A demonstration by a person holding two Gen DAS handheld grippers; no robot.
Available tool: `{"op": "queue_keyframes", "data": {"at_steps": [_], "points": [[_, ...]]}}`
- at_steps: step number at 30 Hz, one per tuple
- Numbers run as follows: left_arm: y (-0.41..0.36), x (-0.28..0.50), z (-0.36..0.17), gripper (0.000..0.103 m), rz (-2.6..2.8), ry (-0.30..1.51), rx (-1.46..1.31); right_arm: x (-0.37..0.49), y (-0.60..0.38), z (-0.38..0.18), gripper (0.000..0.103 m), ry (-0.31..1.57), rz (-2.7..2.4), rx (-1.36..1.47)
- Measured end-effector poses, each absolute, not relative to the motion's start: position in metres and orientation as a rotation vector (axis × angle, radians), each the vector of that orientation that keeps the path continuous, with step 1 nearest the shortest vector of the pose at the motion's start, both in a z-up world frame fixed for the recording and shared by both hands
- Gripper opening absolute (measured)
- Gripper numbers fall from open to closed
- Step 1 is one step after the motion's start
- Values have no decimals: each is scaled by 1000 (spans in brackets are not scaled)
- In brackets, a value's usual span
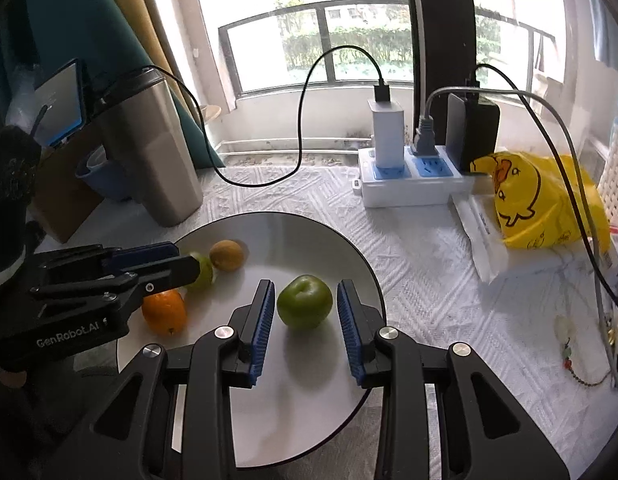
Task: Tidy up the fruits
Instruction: 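Carry the green fruit to the plate and release it with the left tool while the right tool does likewise, then withdraw both open tools from the plate back over the grey tray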
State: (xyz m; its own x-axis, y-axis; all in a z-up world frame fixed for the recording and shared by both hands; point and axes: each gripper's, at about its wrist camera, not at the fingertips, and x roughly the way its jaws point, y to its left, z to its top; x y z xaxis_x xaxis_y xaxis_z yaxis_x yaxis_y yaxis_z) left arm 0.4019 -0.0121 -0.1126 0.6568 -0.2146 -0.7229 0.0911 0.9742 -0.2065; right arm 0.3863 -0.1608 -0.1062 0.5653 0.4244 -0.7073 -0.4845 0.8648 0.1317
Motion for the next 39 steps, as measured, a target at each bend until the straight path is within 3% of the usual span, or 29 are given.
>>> {"op": "queue_keyframes", "data": {"at_steps": [3,39], "points": [[-9,399,-107,47,-170,819,-173,387,-160,-107,35,816,534,-81],[-18,297,-35,50,-178,665,-146,300,-173,-46,36,723,536,-61]]}}
